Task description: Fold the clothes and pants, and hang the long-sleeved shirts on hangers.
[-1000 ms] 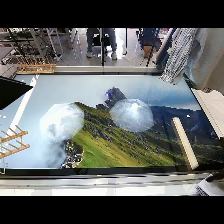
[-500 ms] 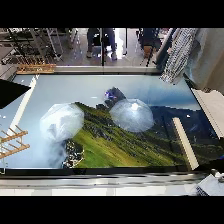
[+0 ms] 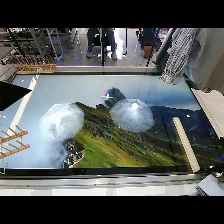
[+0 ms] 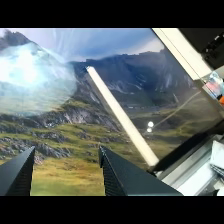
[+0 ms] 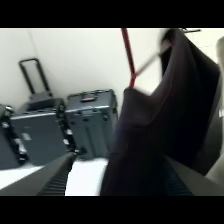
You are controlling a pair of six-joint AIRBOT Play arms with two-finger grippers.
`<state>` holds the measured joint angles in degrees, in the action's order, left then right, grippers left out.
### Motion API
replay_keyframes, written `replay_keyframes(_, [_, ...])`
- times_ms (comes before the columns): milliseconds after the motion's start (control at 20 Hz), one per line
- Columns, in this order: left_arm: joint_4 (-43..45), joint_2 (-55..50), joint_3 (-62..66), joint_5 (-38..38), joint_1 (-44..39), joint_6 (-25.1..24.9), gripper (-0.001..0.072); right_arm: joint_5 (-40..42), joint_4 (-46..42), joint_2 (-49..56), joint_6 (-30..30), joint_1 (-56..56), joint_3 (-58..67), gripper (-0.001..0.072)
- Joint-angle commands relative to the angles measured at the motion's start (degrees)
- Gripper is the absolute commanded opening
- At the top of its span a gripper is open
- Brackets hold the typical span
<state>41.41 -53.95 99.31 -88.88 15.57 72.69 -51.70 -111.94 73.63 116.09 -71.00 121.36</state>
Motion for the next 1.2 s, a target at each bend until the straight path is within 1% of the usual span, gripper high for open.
replay_keyframes(0, [0.00, -0.33, -0.07, -0.33, 0.02, -0.02, 0.0441, 2.99, 15.43, -3.98, -1.79, 0.09, 0.00, 0.0646])
replay_keyframes(100, [0.02, -0.50, -0.09, -1.03, 0.00, -0.02, 0.0440, 5.53, 32.63, -7.23, -1.99, 1.86, 0.00, 0.0643])
replay_keyframes(150, [0.39, -0.74, -0.09, -2.23, 0.02, -0.09, 0.0441, 5.60, 40.63, -8.68, -4.81, 4.02, 0.00, 0.0643])
replay_keyframes(200, [1.81, -0.92, -0.09, -3.56, 0.00, -0.07, 0.0440, 4.26, 48.72, -9.92, -11.10, 7.50, 0.00, 0.0643])
replay_keyframes(250, [5.07, -1.09, -0.09, -5.35, 0.00, -0.09, 0.0440, 1.68, 54.38, -10.58, -18.84, 11.82, 0.00, 0.0644])
replay_keyframes(300, [9.73, -1.14, -0.09, -6.84, 0.00, -0.04, 0.0440, -2.82, 58.53, -10.75, -27.28, 17.49, -0.44, 0.0644])
replay_keyframes(350, [16.70, -1.09, -0.09, -7.87, 0.00, 0.02, 0.0440, -7.80, 60.30, -10.71, -33.46, 23.45, -2.01, 0.0643])
replay_keyframes(400, [24.33, -1.07, -0.09, -8.83, 0.00, 1.01, 0.0440, -13.14, 59.91, -10.62, -37.53, 29.88, -4.85, 0.0643])
replay_keyframes(450, [33.59, -1.07, -0.09, -9.29, 0.00, 3.39, 0.0439, -19.06, 57.92, -10.45, -39.93, 37.03, -8.98, 0.0643])
replay_keyframes(500, [43.04, -1.07, -0.09, -9.46, 0.00, 6.58, 0.0439, -24.00, 54.36, -9.97, -40.46, 44.22, -13.35, 0.0643])
replay_keyframes(550, [51.93, -1.07, -0.09, -9.73, 0.00, 9.40, 0.0438, -25.97, 49.24, -9.38, -40.50, 50.51, -17.42, 0.0643])
replay_keyframes(600, [57.68, -1.07, -0.09, -9.53, 0.04, 11.98, 0.0438, -24.79, 41.11, -8.74, -41.03, 56.68, -21.35, 0.0643])
replay_keyframes(650, [60.54, -0.90, -0.09, -8.83, 0.04, 13.92, 0.0438, -21.40, 32.50, -8.02, -42.03, 61.37, -24.24, 0.0636])
replay_keyframes(700, [60.11, -0.63, -0.09, -7.26, 0.04, 14.14, 0.0438, -17.05, 24.37, -7.23, -41.13, 65.16, -26.56, 0.0575])
replay_keyframes(750, [58.42, -0.44, -0.09, -4.94, 0.00, 14.16, 0.0438, -13.88, 21.70, -6.47, -41.51, 67.25, -27.89, 0.0474])
replay_keyframes(800, [55.87, -0.31, -0.09, -3.04, 0.00, 14.16, 0.0438, -12.22, 22.71, -5.66, -41.48, 68.39, -28.57, 0.0453])
replay_keyframes(900, [53.22, -0.28, -0.09, -1.84, 0.00, 14.49, 0.0438, -11.39, 24.30, -4.52, -41.48, 70.20, -28.63, 0.0453])
replay_keyframes(1150, [52.85, -0.26, -0.09, -1.77, 0.00, 14.36, 0.0438, -11.39, 24.90, -4.44, -41.48, 71.41, -28.61, 0.0453])
